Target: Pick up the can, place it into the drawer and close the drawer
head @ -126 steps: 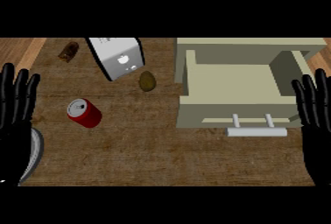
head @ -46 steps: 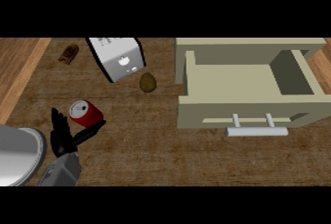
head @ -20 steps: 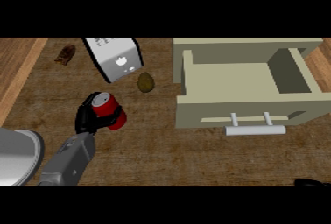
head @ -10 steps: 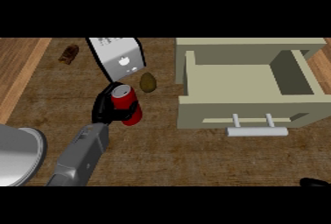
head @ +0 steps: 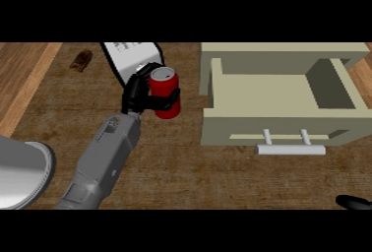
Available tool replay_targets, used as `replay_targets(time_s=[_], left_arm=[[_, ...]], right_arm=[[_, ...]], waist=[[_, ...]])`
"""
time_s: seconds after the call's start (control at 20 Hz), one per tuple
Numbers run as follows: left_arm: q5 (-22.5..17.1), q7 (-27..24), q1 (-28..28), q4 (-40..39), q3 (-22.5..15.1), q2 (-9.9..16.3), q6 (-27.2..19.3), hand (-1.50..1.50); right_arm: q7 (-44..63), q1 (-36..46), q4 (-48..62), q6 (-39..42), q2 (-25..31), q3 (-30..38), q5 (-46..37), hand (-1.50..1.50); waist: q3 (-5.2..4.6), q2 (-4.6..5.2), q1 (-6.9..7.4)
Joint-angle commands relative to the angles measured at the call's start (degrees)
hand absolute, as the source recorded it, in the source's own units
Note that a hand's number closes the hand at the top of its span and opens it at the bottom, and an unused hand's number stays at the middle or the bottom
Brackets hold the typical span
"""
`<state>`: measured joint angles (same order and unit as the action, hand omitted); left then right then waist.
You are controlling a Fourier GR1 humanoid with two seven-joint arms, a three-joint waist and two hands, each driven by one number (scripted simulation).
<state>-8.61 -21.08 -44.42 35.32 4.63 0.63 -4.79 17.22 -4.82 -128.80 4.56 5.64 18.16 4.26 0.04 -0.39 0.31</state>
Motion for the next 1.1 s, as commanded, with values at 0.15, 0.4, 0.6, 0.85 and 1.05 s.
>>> replay_targets(time_s=[0.15,0.4,0.6,0.85,1.05], left_arm=[[-2.3,16.46,-0.57,18.54,-5.27,-0.61,-3.85,1.5],[-3.34,24.27,-12.41,18.17,-8.25,-0.62,-12.0,1.5],[-0.96,28.95,-16.76,17.73,-8.72,-0.63,-13.05,1.5],[-2.62,31.68,-24.87,13.11,-10.98,-0.63,-17.21,1.5],[-6.37,33.27,-29.86,9.66,-13.94,-0.63,-20.55,1.5]], right_arm=[[4.89,1.08,-3.4,-1.17,0.58,-0.25,0.14,-1.5],[0.57,1.99,1.46,-0.14,0.58,-0.24,-0.46,-1.5],[-1.8,-1.68,0.74,1.19,-0.42,0.7,0.78,-1.5],[-1.19,3.03,2.66,-0.7,-0.09,-0.1,-0.63,-1.5],[3.33,3.11,-0.96,-0.74,1.18,0.84,1.28,-1.5]], waist=[[-0.03,-0.09,0.28],[-0.02,0.32,-0.87],[0.0,0.36,-1.14],[0.0,0.63,-1.52],[-0.01,0.6,-2.01]])
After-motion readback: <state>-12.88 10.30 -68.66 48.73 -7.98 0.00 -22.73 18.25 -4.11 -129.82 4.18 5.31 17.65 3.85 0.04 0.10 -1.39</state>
